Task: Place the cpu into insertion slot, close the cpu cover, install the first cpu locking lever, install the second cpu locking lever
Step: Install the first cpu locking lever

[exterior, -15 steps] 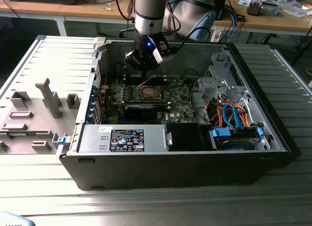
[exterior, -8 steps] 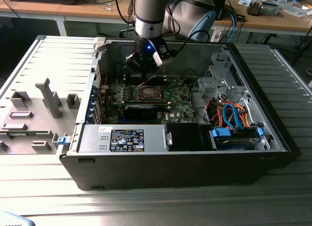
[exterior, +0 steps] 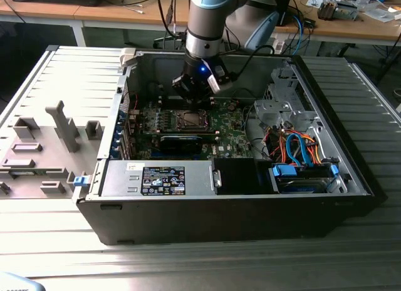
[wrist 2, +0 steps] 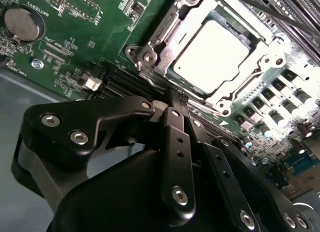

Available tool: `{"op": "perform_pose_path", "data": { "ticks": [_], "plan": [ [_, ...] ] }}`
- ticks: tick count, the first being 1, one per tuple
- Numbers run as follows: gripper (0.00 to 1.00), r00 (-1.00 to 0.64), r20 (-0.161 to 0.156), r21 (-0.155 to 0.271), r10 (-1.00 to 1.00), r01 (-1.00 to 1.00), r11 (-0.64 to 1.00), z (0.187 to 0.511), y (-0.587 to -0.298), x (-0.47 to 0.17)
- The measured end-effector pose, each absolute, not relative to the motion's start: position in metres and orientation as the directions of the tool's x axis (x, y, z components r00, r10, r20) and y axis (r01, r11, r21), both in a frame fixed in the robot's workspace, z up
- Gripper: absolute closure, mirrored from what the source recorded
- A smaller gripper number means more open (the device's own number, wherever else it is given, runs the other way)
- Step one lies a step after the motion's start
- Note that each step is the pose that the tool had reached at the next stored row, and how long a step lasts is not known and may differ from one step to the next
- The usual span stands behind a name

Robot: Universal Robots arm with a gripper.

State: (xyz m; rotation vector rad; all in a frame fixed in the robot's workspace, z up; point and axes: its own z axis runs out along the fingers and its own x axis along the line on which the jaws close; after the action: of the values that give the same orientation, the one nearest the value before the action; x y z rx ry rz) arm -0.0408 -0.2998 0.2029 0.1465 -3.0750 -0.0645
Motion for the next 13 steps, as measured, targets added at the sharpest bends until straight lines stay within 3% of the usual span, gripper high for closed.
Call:
{"op": "perform_pose_path", "data": {
  "ticks": [13],
  "plan": [
    [0.89, -0.993, 0.061, 0.068, -0.100, -0.096, 0.993, 0.207, -0.301, -0.028]
  ]
}}
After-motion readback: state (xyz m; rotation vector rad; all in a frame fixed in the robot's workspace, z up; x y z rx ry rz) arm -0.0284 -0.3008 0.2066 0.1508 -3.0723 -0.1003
